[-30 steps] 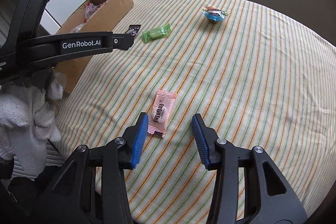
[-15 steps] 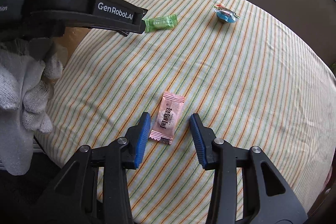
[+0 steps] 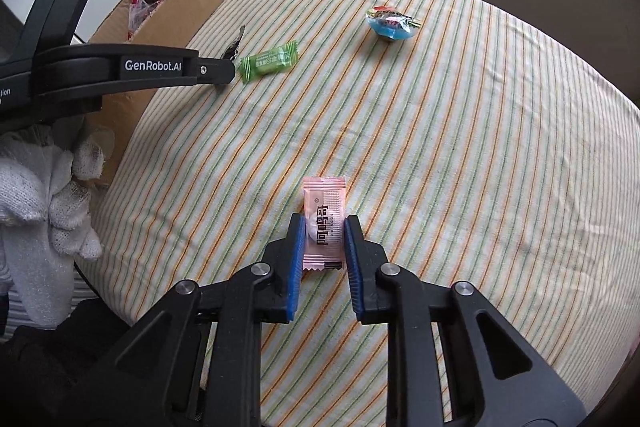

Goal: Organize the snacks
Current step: 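Grasp the pink candy with the right tool while the left tool grasps the black candy packet, then carry the black packet into the box with the left tool while the right tool carries the pink candy there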

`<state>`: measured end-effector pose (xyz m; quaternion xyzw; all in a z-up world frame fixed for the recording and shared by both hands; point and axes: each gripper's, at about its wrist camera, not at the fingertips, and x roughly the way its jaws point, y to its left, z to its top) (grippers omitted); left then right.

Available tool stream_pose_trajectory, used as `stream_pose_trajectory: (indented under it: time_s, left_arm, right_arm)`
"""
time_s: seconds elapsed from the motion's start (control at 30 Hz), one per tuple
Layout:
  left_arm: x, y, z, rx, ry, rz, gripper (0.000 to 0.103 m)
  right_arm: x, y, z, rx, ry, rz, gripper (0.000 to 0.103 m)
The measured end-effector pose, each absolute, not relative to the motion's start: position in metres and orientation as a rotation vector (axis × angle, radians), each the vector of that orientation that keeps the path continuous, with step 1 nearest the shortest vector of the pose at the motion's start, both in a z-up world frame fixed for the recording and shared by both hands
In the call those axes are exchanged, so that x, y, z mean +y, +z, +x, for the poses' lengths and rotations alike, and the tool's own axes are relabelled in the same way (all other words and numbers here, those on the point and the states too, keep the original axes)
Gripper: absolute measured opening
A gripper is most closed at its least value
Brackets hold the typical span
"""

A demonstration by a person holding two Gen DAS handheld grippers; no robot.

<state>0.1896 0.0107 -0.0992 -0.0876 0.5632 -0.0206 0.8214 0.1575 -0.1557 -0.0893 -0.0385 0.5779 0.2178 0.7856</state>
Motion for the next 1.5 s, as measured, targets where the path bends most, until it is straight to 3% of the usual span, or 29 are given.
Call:
stream_pose_trajectory:
  time_s: [0.33,0.5,0.7,1.13,1.5]
  left_arm:
    - [0.012,-0.101,0.185,1.19,-0.054,-0.19,0.012]
    - [0.016,-0.106,0.191,1.202,-0.061,-0.215,0.023]
    - [0.013,-0.107,0.2,1.192,-0.04,-0.191,0.027]
    - [0.023,-0.101,0.214,1.18,-0.043,-0.277,0.024]
    - [0.028,-0.057,0.194,1.131,-0.04,-0.272,0.024]
  right_arm:
    - [-0.171,-0.091,0.16,1.252,0.439,-0.091,0.02]
    - [-0.177,-0.087,0.16,1.238,0.433,-0.076,0.02]
    - [-0.186,-0.086,0.157,1.24,0.422,-0.054,0.02]
    - [-0.209,-0.075,0.161,1.213,0.387,-0.015,0.02]
    - [-0.197,-0.042,0.175,1.15,0.424,-0.046,0.02]
